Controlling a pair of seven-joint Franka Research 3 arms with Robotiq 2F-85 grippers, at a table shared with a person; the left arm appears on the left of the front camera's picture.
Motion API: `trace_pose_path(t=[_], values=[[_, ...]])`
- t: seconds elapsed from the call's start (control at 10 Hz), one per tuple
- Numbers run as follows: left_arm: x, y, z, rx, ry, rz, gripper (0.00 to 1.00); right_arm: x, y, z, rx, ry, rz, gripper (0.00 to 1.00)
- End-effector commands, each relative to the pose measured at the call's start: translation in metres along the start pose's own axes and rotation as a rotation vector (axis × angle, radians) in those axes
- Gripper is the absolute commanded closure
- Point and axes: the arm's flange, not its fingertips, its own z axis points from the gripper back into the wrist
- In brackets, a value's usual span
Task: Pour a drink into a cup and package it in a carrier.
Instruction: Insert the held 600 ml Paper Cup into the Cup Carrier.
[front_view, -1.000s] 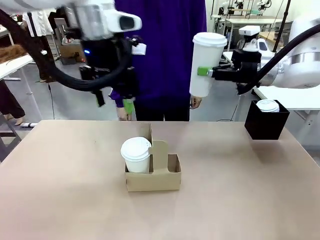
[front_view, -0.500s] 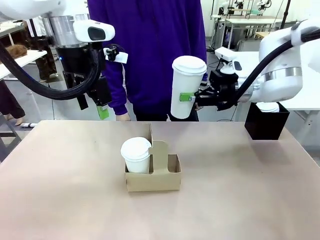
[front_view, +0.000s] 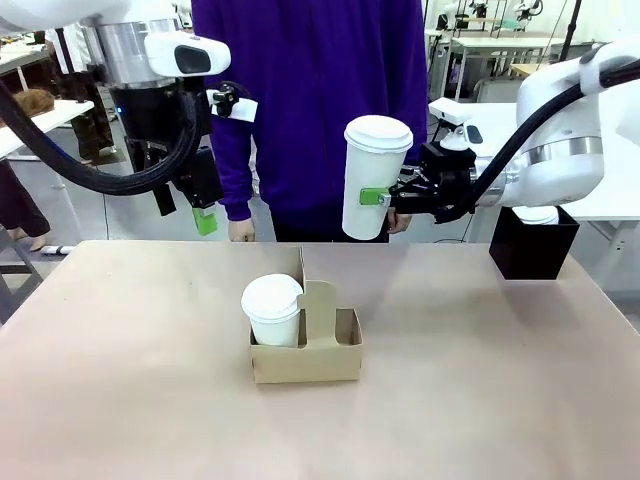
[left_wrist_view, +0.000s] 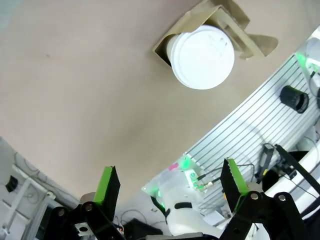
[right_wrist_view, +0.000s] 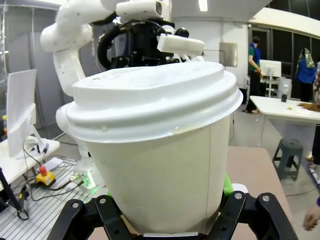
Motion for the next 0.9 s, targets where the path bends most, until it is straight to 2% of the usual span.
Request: trace_pose_path(t=[0.0,0.2,0.4,0.6,0.8], values=[[-0.023,0.026,-0.011,-0.011,-0.045,-0.082,0.00,-0.018,-0.002,-0.003,0.088,-0.011,-0.087,0.20],[-0.045,0.056,-0.019,-0.056,-0.076,-0.164,0.00,-0.038,-0.003,-0.009,0.167,-0.038,-0.110,0.20],[-0.061,0.071,-0.022,-0.047,-0.159,-0.203,0.00,-0.054,-0.003,-0.025,0.228,-0.069,-0.112,0.20],[-0.080,0.088,-0.024,-0.035,-0.233,-0.254,0.00,-0.066,0.001,-0.040,0.238,-0.053,-0.106,0.20],[-0.094,0.105,-0.029,-0.071,-0.243,-0.254,0.00,-0.080,0.003,-0.048,0.249,-0.032,-0.098,0.20]])
